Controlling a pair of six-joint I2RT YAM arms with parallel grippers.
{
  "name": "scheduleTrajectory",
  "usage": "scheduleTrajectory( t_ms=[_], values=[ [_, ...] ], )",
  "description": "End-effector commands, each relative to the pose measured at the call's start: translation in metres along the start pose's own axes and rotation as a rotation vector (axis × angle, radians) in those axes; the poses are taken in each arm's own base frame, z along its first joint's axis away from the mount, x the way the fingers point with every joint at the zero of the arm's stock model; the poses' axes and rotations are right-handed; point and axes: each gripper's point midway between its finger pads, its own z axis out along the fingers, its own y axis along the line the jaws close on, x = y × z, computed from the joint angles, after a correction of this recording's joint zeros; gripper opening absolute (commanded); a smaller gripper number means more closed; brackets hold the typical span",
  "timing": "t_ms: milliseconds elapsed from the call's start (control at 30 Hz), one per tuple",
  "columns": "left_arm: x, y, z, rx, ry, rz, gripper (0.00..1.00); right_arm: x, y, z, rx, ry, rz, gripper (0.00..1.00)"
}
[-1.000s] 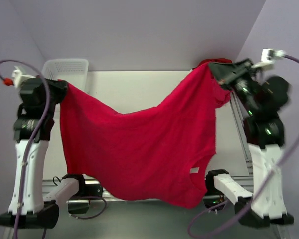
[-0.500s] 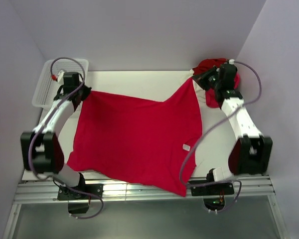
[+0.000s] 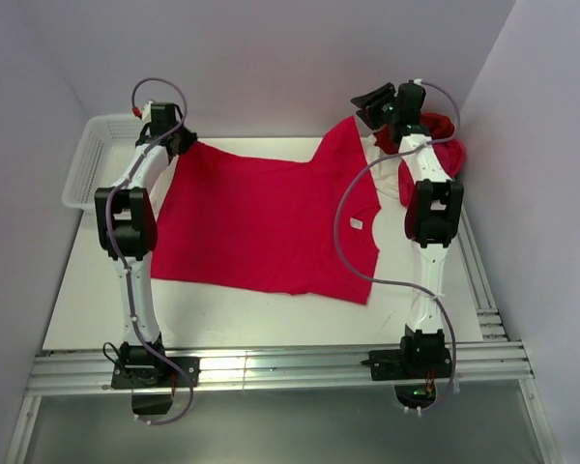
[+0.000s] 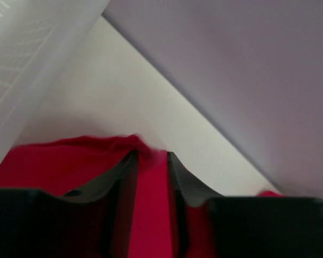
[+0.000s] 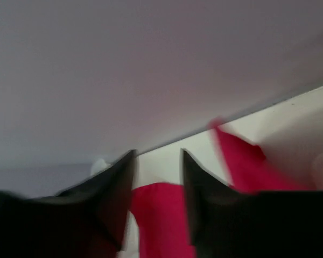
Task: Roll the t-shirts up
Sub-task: Flatten the tshirt
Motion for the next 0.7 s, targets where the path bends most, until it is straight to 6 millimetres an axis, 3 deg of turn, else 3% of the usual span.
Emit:
scheduleTrajectory(
  t_ms=[0,33,67,100,200,267,300,333,367,400,433,467,500,533,567,600,633,667],
  values=[
    [-0.039,-0.041,-0.019,0.118,-0.025,0.007,0.37,-0.041,0.078,-0.021,-0.194,-0.094,-0.033,0.61],
    [-0.047,-0.041,-0.023,0.116,-0.037,0.014,0.49,-0.049,0.088,-0.028,-0.224,-0.12,-0.053,0.7],
    [-0.052,-0.043,-0.028,0.12,-0.044,0.021,0.85,-0.054,0.092,-0.035,-0.217,-0.137,-0.064,0.82],
    [-0.062,-0.052,-0.042,0.142,-0.068,0.034,0.99,-0.057,0.1,-0.047,-0.209,-0.15,-0.077,0.95],
    [-0.077,-0.065,-0.07,0.173,-0.099,0.072,1.0,-0.047,0.097,-0.074,-0.137,-0.104,-0.107,0.94],
    [-0.078,-0.069,-0.083,0.18,-0.086,0.098,1.0,-0.03,0.079,-0.091,-0.037,-0.045,-0.131,0.91],
    [-0.077,-0.07,-0.096,0.182,-0.063,0.109,0.99,-0.015,0.073,-0.112,0.0,-0.017,-0.132,0.88],
    [-0.075,-0.068,-0.104,0.172,-0.05,0.12,1.0,-0.003,0.064,-0.125,0.041,0.005,-0.151,0.87],
    [-0.079,-0.078,-0.127,0.201,-0.06,0.131,0.99,0.019,0.03,-0.134,0.125,0.042,-0.131,0.87],
    [-0.064,-0.066,-0.13,0.177,-0.02,0.143,1.0,0.024,0.049,-0.162,0.106,0.029,-0.155,0.85],
    [-0.058,-0.065,-0.139,0.174,-0.01,0.157,1.0,0.036,0.04,-0.175,0.136,0.057,-0.157,0.85],
    [-0.062,-0.07,-0.163,0.192,-0.023,0.159,0.99,0.057,0.018,-0.186,0.187,0.102,-0.137,0.84],
    [-0.045,-0.055,-0.165,0.159,0.021,0.161,0.99,0.064,0.027,-0.208,0.18,0.107,-0.149,0.82],
    [-0.032,-0.049,-0.175,0.139,0.059,0.16,1.0,0.079,0.015,-0.222,0.224,0.146,-0.136,0.81],
    [-0.029,-0.051,-0.197,0.155,0.065,0.158,0.99,0.101,-0.007,-0.235,0.269,0.192,-0.119,0.8],
    [-0.006,-0.038,-0.2,0.144,0.124,0.156,1.0,0.113,-0.002,-0.257,0.274,0.204,-0.127,0.78],
    [0.011,-0.038,-0.21,0.156,0.16,0.169,0.99,0.125,-0.009,-0.268,0.292,0.224,-0.128,0.78],
    [0.027,-0.03,-0.225,0.145,0.183,0.171,0.99,0.144,-0.03,-0.281,0.345,0.264,-0.116,0.76]
  ],
)
